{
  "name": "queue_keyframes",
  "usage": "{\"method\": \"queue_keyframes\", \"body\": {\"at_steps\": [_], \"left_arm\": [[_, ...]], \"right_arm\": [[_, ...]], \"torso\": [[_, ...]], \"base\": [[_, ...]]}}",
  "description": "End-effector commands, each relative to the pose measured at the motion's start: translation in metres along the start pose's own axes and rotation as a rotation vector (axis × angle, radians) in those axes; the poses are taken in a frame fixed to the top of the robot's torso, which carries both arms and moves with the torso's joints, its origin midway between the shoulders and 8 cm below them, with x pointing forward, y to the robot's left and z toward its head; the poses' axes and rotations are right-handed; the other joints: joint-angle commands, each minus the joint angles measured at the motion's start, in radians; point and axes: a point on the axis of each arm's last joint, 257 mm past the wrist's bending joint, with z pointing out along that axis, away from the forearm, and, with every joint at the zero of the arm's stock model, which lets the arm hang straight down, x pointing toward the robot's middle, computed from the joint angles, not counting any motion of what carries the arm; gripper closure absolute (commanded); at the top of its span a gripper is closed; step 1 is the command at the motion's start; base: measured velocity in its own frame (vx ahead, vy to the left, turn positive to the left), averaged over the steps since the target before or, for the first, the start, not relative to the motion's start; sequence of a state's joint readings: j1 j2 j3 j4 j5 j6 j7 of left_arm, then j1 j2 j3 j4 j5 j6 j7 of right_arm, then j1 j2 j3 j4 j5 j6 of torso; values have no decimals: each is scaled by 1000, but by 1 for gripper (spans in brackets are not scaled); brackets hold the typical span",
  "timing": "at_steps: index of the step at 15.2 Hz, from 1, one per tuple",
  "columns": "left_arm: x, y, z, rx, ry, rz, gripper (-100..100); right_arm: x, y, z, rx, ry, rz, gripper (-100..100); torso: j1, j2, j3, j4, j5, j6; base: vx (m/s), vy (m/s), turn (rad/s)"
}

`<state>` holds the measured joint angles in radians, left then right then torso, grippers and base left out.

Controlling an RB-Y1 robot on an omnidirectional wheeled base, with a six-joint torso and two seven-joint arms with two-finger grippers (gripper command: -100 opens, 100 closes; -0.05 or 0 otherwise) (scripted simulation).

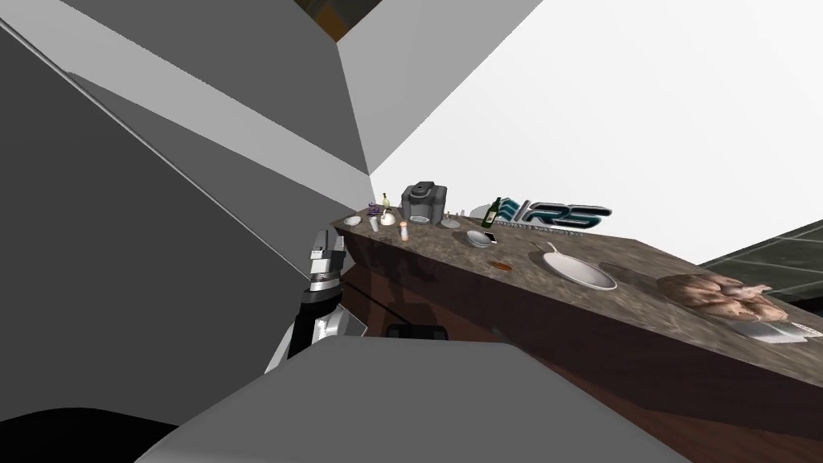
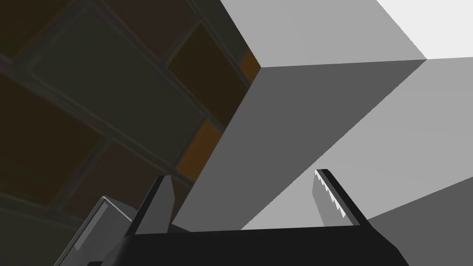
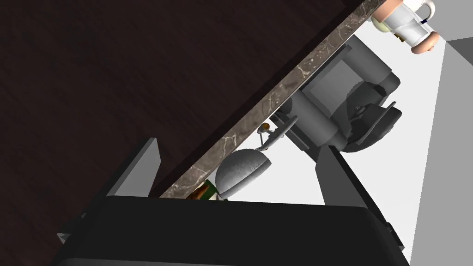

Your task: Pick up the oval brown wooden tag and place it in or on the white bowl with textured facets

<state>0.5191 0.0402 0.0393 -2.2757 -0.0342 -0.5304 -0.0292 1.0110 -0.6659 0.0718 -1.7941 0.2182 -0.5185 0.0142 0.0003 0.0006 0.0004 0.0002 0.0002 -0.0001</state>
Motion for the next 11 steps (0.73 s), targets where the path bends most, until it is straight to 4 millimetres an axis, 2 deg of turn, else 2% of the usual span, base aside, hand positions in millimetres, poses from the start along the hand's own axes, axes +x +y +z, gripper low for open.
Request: {"method": "queue_keyframes", "body": {"at_steps": [1,2,3,4,5,7,8,9,10,11], "left_arm": [[0,0,0,0,0,0,0],[0,0,0,0,0,0,0],[0,0,0,0,0,0,0],[0,0,0,0,0,0,0],[0,0,0,0,0,0,0],[0,0,0,0,0,0,0],[0,0,0,0,0,0,0],[0,0,0,0,0,0,0],[0,0,0,0,0,0,0],[0,0,0,0,0,0,0]], "right_arm": [[11,-28,-23,70,65,-34,-100],[10,-30,-24,70,77,-47,-100],[21,-53,-45,129,125,-68,-100],[19,-54,-47,129,141,-85,-100],[28,-76,-70,186,191,-108,-100],[25,-78,-71,186,209,-128,-100],[30,-99,-96,241,265,-159,-100],[28,-100,-97,241,274,-169,-100],[32,-120,-122,294,325,-196,-100],[29,-121,-122,294,336,-208,-100]], "torso": [[0,0,0,0,0,0],[0,0,0,0,0,0],[0,-1,0,0,0,0],[0,-1,-1,0,0,-1],[0,-1,-1,0,0,0],[0,-2,-1,-1,0,0],[0,-2,-1,0,0,0],[-1,-2,-1,-1,0,0],[-1,-3,-2,-1,0,0],[-1,-3,-2,-1,0,-1]], "base": [[11,25,176],[14,28,173],[23,36,246],[26,33,182],[29,32,223],[29,20,122],[36,15,156],[39,13,174],[47,21,218],[49,20,184]]}}
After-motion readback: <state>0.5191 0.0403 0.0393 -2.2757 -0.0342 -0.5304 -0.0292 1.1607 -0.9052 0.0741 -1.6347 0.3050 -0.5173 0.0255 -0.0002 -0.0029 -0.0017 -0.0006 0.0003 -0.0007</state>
